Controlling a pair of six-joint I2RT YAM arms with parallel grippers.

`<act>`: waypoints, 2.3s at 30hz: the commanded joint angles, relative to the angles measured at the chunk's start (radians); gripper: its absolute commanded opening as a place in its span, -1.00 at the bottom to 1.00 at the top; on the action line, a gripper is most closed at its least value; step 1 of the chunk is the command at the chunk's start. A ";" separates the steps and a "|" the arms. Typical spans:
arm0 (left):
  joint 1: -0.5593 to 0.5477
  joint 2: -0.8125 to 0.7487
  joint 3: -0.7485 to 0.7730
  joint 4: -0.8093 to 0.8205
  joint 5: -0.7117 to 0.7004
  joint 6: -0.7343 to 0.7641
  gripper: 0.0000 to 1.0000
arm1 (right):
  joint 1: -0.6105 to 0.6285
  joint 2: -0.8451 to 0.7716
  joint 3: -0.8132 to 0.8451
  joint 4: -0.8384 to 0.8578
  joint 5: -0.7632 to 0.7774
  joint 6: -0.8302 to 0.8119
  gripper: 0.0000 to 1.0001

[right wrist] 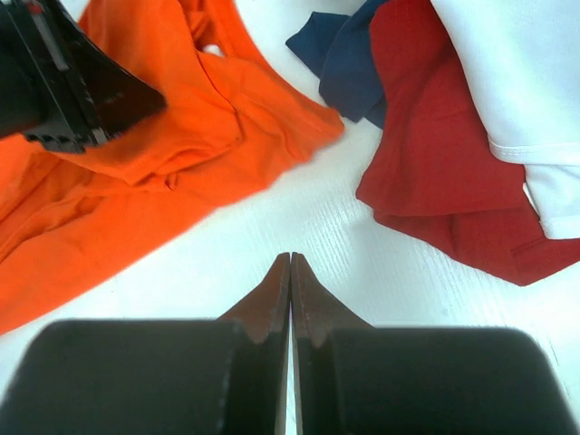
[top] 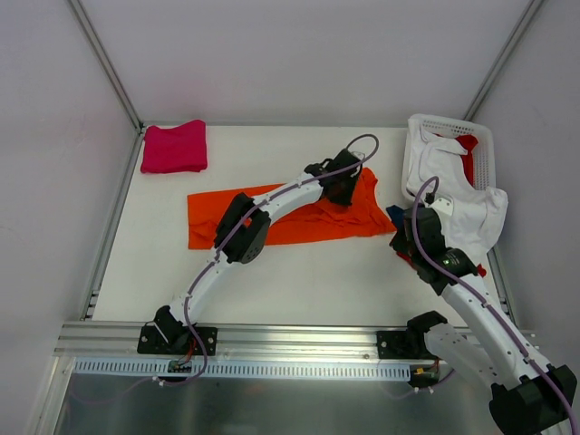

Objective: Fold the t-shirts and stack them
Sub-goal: Rotate the tshirt 90 degrees

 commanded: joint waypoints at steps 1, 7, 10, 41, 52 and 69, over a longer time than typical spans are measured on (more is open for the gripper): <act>0.035 0.036 0.127 -0.165 -0.262 0.099 -1.00 | 0.003 0.013 0.016 0.016 0.022 -0.008 -0.99; 0.181 0.034 0.172 -0.180 -0.249 0.086 -1.00 | 0.003 0.036 0.022 0.016 0.019 -0.010 -0.99; 0.260 0.039 0.178 -0.180 -0.206 0.081 -1.00 | 0.003 0.046 0.021 0.019 0.019 -0.007 -0.99; 0.364 -0.550 -0.296 -0.099 -0.492 0.067 0.90 | 0.010 0.981 0.558 0.208 -0.333 0.100 -0.99; 0.366 -0.621 -0.446 -0.092 -0.449 -0.028 0.85 | -0.019 1.042 0.557 0.105 -0.243 0.205 -0.99; 0.366 -0.651 -0.506 -0.095 -0.479 -0.045 0.83 | -0.187 1.458 1.002 0.146 -0.565 0.261 -0.99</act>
